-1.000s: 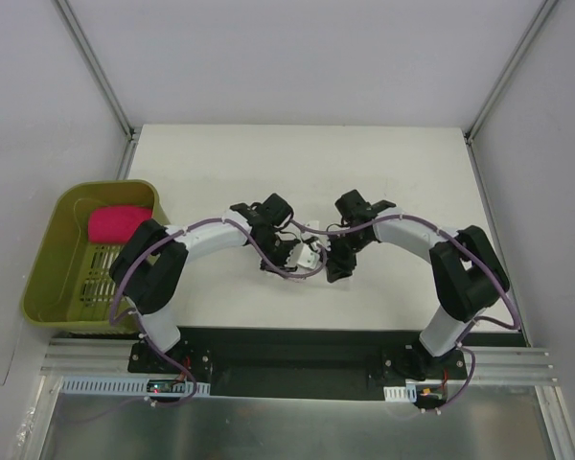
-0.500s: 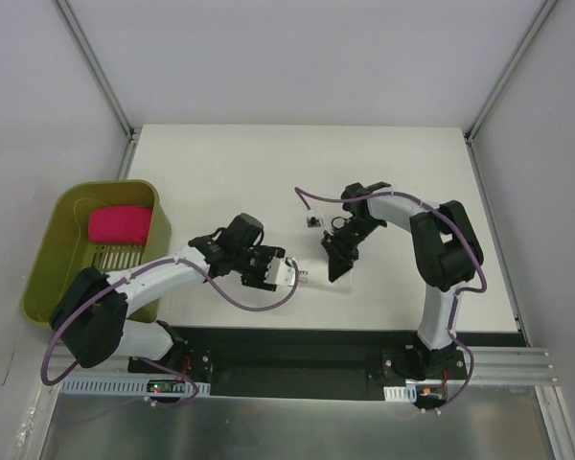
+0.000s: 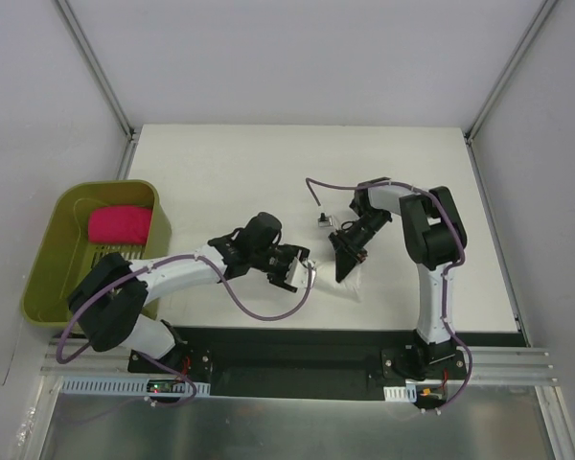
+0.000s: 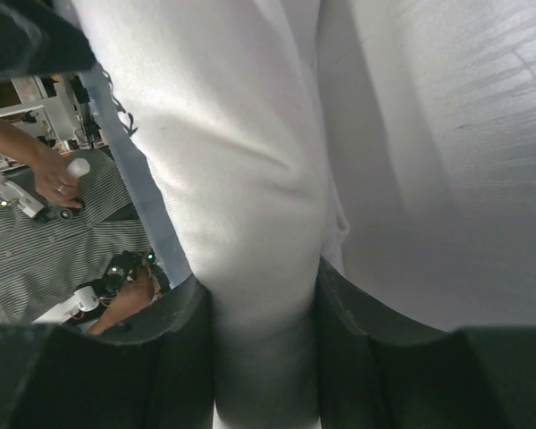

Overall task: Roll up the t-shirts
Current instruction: Roll the T-shirt to the center of the board, then pick up the T-shirt from the center of the board.

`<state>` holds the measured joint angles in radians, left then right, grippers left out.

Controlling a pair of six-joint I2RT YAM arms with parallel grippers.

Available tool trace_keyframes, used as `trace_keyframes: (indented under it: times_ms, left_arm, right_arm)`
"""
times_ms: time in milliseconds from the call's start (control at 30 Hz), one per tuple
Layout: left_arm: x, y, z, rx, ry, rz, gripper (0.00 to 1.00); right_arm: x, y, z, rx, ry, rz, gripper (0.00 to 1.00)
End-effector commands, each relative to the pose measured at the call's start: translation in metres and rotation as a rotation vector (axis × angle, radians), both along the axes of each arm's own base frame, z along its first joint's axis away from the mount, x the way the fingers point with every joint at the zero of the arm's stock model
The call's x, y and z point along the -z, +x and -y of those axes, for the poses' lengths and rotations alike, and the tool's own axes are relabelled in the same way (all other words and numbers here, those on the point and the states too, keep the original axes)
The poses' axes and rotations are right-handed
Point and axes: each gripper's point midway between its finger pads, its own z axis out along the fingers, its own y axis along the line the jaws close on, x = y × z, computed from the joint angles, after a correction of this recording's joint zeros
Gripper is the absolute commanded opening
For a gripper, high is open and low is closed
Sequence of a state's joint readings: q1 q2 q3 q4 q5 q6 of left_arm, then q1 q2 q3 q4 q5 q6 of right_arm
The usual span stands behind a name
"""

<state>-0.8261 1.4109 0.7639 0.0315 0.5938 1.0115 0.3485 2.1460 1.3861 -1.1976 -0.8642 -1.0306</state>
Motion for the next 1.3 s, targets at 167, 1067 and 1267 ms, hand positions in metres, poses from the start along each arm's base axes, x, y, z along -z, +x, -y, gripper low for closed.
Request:
trace_keyframes:
  times_ms: [167,1067,1267]
  left_arm:
    - [-0.026,-0.025,0.055,0.202,-0.148,-0.035,0.51]
    - [0.065,0.055,0.074,0.037,0.078,0.264,0.59]
    - [0.081,0.063,0.074,0.033,0.121,0.292,0.63]
  right_arm:
    - [0.019,0.005,0.020,-0.012,-0.136,-0.061,0.09]
    - [0.019,0.012,0.019,0.036,-0.155,-0.151,0.10]
    - [0.018,0.014,0.018,0.056,-0.153,-0.194,0.18]
